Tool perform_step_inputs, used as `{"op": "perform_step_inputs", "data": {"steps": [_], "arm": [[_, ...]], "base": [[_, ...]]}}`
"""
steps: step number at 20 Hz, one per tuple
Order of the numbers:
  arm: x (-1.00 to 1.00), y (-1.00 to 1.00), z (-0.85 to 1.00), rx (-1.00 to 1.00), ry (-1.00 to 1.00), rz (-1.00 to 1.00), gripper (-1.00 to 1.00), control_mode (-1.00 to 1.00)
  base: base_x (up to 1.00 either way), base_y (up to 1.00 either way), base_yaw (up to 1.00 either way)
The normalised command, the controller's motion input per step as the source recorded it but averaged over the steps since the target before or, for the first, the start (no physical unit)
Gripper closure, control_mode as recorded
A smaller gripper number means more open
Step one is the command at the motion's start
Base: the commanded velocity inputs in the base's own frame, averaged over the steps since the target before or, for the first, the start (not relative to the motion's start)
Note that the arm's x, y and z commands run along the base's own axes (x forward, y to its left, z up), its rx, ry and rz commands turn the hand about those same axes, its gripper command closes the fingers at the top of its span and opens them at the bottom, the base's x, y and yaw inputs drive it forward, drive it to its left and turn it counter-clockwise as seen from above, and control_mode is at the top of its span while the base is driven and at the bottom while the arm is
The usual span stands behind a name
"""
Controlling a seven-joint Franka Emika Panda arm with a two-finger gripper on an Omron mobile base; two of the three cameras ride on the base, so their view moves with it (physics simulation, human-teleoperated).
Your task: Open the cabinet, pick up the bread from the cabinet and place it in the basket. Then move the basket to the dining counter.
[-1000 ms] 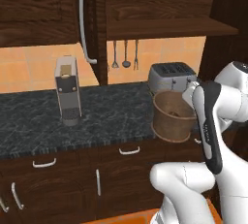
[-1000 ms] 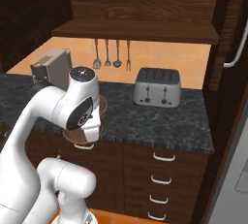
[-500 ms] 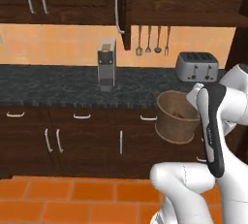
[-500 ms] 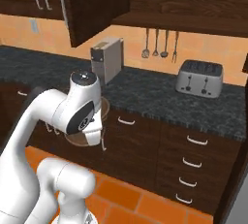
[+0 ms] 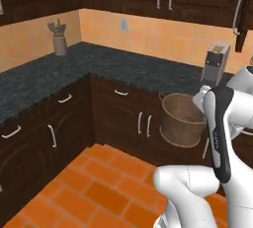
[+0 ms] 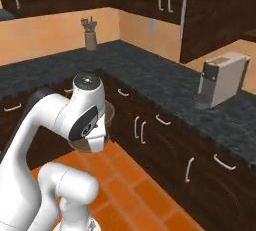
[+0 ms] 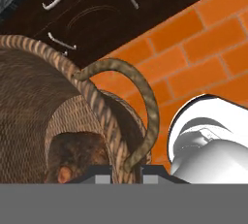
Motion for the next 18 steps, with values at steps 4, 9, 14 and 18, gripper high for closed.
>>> {"op": "perform_step_inputs", "data": {"steps": [4,9,14,18], "arm": [[0.00,0.00,0.00,0.00,0.00,0.00,1.00,1.00],[0.00,0.00,0.00,0.00,0.00,0.00,1.00,1.00],[0.00,0.00,0.00,0.00,0.00,0.00,1.00,1.00],[0.00,0.00,0.00,0.00,0.00,0.00,1.00,1.00]], "base": [[-0.44,0.69,0.92],[-0.05,0.59,0.80],[0.10,0.66,0.64],[0.36,0.61,0.71]]}}
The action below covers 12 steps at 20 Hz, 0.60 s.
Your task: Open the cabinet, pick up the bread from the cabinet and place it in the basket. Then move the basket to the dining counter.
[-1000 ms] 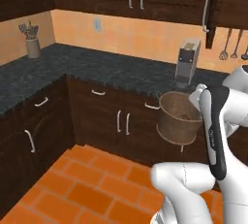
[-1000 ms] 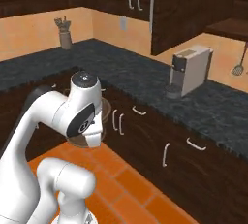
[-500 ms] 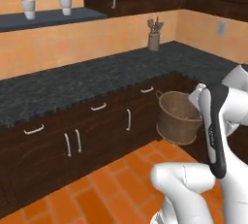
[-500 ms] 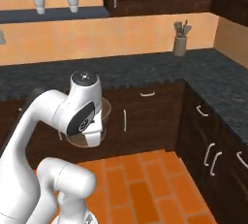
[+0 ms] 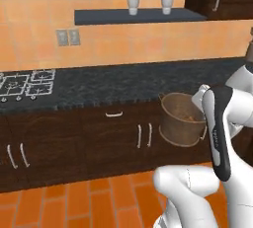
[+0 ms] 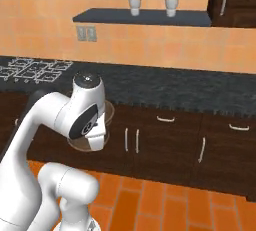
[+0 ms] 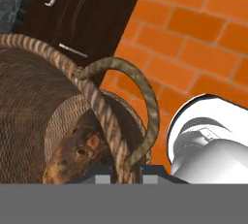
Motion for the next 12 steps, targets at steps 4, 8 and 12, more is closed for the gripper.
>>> {"op": "perform_step_inputs", "data": {"steps": [4,8,12], "arm": [[0.00,0.00,0.00,0.00,0.00,0.00,1.00,1.00],[0.00,0.00,0.00,0.00,0.00,0.00,1.00,1.00],[0.00,0.00,0.00,0.00,0.00,0.00,1.00,1.00]], "base": [[0.31,0.28,0.90],[0.17,0.01,0.84],[0.29,-0.25,0.50]]}}
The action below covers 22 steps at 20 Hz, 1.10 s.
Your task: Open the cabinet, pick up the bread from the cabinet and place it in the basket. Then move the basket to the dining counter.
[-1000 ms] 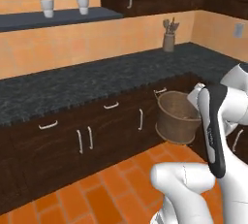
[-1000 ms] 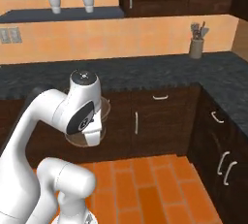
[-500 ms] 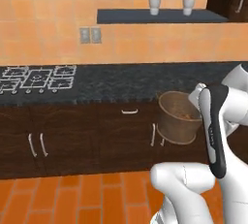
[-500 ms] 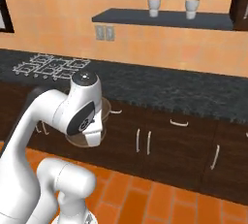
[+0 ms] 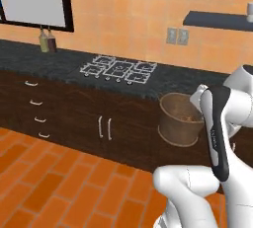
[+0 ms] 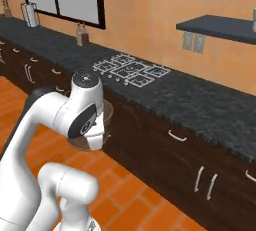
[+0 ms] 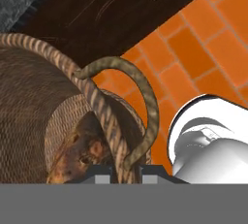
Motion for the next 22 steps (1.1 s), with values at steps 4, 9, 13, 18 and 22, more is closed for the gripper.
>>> {"op": "perform_step_inputs", "data": {"steps": [4,9,13,18,22], "arm": [[0.00,0.00,0.00,0.00,0.00,0.00,1.00,1.00],[0.00,0.00,0.00,0.00,0.00,0.00,1.00,1.00],[0.00,0.00,0.00,0.00,0.00,0.00,1.00,1.00],[0.00,0.00,0.00,0.00,0.00,0.00,1.00,1.00],[0.00,0.00,0.00,0.00,0.00,0.00,1.00,1.00]], "base": [[0.20,-0.14,0.69],[0.02,-0.52,0.57],[0.32,-0.21,0.66],[0.39,-0.36,0.53],[0.66,0.00,0.51]]}}
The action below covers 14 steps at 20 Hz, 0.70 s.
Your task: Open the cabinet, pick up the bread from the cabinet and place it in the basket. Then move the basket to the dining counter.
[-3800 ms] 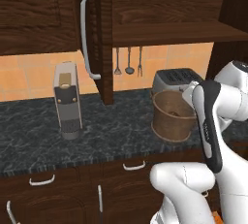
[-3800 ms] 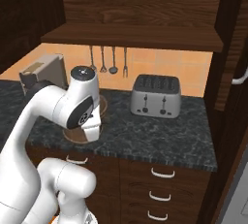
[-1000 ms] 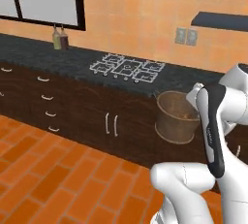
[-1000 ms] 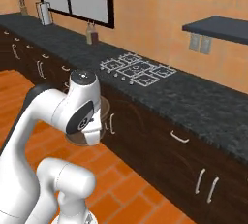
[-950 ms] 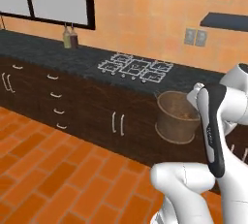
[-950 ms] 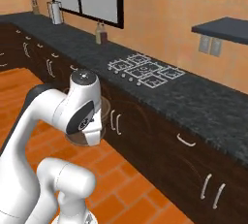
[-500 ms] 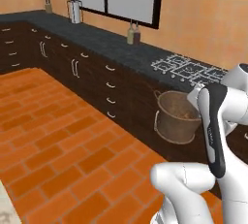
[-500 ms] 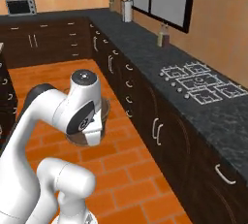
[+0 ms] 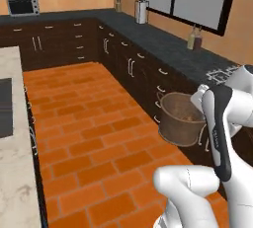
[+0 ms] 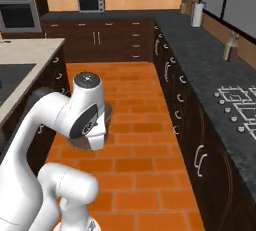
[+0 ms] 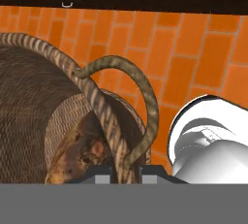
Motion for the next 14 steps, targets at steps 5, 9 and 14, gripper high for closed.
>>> {"op": "perform_step_inputs", "data": {"steps": [5,9,14], "arm": [[0.00,0.00,0.00,0.00,0.00,0.00,1.00,1.00],[0.00,0.00,0.00,0.00,0.00,0.00,1.00,1.00],[0.00,0.00,0.00,0.00,0.00,0.00,1.00,1.00]], "base": [[0.71,0.12,0.39],[0.73,0.16,0.37],[0.19,0.00,0.69]]}}
